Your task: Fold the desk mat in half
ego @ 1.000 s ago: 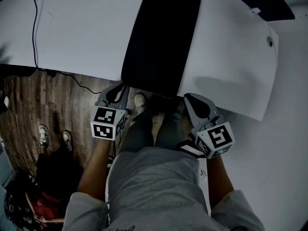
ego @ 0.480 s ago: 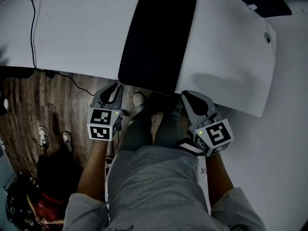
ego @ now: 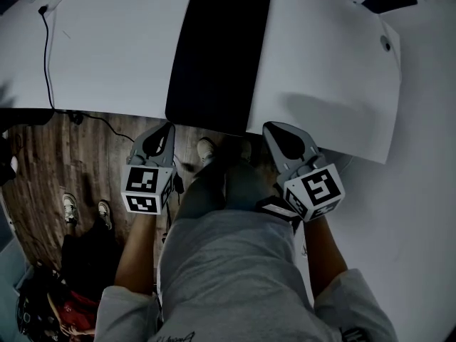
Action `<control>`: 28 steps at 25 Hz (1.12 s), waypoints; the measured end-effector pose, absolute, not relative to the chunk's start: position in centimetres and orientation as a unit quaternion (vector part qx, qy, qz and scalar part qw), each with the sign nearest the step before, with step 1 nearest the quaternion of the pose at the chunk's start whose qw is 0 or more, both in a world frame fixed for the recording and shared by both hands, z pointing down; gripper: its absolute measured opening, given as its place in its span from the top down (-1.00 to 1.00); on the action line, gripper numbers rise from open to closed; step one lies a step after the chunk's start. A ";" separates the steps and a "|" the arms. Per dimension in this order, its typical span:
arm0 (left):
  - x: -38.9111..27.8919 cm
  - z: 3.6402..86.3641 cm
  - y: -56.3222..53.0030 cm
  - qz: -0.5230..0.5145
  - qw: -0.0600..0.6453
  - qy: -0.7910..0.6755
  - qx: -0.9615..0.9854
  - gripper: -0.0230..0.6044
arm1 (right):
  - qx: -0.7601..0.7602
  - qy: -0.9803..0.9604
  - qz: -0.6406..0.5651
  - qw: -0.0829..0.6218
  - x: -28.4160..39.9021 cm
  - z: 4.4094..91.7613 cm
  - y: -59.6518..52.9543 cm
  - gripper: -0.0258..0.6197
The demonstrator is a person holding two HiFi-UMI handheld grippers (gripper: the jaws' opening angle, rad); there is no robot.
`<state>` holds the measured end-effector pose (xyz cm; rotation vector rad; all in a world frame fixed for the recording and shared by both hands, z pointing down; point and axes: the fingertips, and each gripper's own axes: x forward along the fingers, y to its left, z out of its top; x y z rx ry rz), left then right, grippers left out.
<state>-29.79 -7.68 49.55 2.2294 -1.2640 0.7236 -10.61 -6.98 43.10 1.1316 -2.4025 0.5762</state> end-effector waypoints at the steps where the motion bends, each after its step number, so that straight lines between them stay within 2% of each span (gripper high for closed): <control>1: -29.4 48.9 -7.7 0.262 0.231 -0.461 0.816 0.86 | 0.408 -0.865 0.205 0.208 -10.3 42.8 -7.0 0.90; 17: -19.4 38.5 -6.7 0.227 0.187 -0.438 0.849 0.87 | 0.412 -0.872 0.179 0.195 -3.3 37.1 -6.8 0.90; 28: -16.0 34.2 -5.4 0.206 0.172 -0.413 0.870 0.87 | 0.420 -0.873 0.172 0.179 -2.4 33.0 -6.9 0.91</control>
